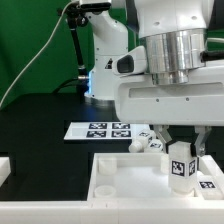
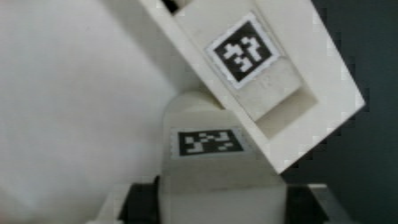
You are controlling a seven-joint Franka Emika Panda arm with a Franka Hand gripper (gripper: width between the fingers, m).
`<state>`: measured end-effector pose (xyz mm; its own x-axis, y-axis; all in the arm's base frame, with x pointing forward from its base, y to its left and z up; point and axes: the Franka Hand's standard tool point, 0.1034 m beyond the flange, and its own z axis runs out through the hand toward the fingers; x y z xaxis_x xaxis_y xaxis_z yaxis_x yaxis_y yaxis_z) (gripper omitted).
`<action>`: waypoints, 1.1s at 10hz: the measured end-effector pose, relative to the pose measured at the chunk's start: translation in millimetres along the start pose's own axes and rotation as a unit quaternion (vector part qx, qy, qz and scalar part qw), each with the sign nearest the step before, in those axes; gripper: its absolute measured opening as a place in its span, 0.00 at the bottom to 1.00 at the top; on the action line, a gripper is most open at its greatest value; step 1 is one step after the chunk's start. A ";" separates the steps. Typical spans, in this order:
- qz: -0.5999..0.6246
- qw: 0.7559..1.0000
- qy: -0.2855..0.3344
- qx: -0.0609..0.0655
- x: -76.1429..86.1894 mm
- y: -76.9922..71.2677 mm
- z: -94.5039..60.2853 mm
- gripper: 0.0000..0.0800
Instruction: Assemble one leg
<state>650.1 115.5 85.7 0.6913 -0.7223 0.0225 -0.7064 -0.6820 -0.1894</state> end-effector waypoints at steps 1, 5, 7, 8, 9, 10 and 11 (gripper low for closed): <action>0.041 0.999 -0.001 -0.002 -1.1 -0.8 -0.4 0.36; 0.130 0.991 -0.009 0.004 -2.0 -1.2 0.4 0.47; 0.085 0.996 -0.009 0.004 -0.5 -0.4 0.1 0.65; 0.060 0.998 -0.008 0.004 0.4 0.0 -0.1 0.78; -0.002 1.000 -0.007 0.004 2.3 1.1 -0.3 0.78; -0.049 0.999 -0.006 0.005 2.4 0.9 -0.4 0.81; -0.078 0.997 -0.006 0.005 1.0 0.0 -0.2 0.81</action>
Offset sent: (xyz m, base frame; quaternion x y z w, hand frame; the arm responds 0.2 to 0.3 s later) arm 0.0003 -0.0034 -0.0037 -0.0016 0.0061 0.1823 0.9832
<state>650.7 114.7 85.9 0.7949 -0.6053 0.0413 -0.5879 -0.7853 -0.1944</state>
